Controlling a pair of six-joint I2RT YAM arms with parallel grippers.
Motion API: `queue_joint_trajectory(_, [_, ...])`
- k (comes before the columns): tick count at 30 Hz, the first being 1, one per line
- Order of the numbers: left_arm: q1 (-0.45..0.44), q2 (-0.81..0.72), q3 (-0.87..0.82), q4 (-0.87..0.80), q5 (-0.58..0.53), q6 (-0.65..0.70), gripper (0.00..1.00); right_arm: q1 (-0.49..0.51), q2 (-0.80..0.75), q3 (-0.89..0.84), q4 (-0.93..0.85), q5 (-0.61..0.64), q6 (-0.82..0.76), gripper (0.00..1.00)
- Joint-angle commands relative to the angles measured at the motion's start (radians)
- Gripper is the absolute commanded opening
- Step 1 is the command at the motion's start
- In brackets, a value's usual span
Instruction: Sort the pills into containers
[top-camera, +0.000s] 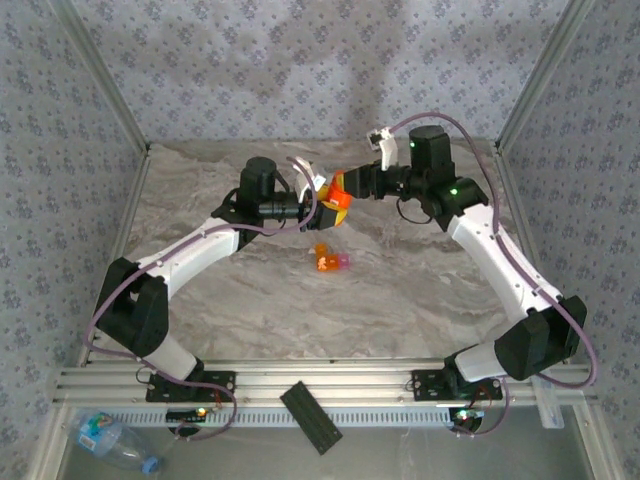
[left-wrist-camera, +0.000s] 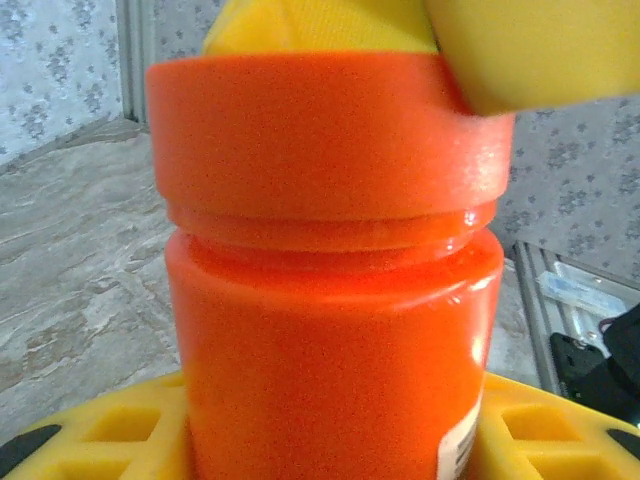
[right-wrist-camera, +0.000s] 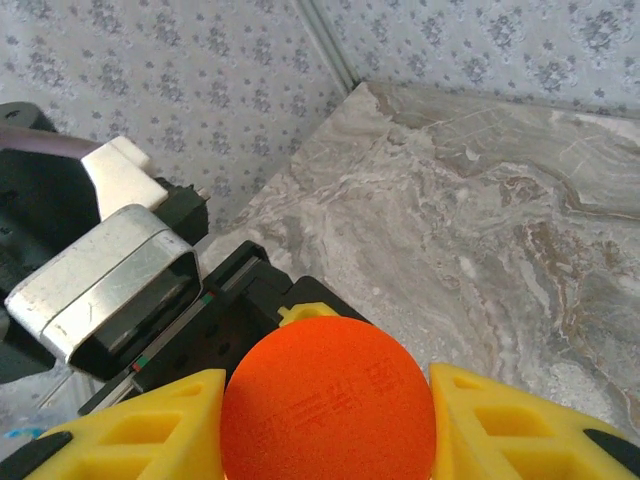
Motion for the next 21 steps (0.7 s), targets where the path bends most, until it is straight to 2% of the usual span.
queue_joint_trajectory(1, [-0.016, -0.045, 0.005, 0.116, -0.091, 0.007, 0.0, 0.058, 0.002, -0.039, 0.028, 0.049, 0.087, 0.44])
queue_joint_trajectory(8, [-0.073, -0.057, -0.054, 0.232, -0.292, 0.013, 0.0, 0.167, 0.029, -0.086, 0.119, 0.288, 0.249, 0.44])
queue_joint_trajectory(11, [-0.1, -0.05, -0.066, 0.255, -0.364, 0.026, 0.0, 0.202, 0.05, -0.08, 0.142, 0.353, 0.291, 0.44])
queue_joint_trajectory(17, [-0.119, -0.04, -0.09, 0.307, -0.434, 0.014, 0.0, 0.205, 0.066, -0.066, 0.153, 0.385, 0.318, 0.44])
queue_joint_trajectory(21, [-0.119, -0.037, -0.096, 0.317, -0.454, 0.012, 0.0, 0.187, 0.052, -0.045, 0.134, 0.376, 0.304, 0.49])
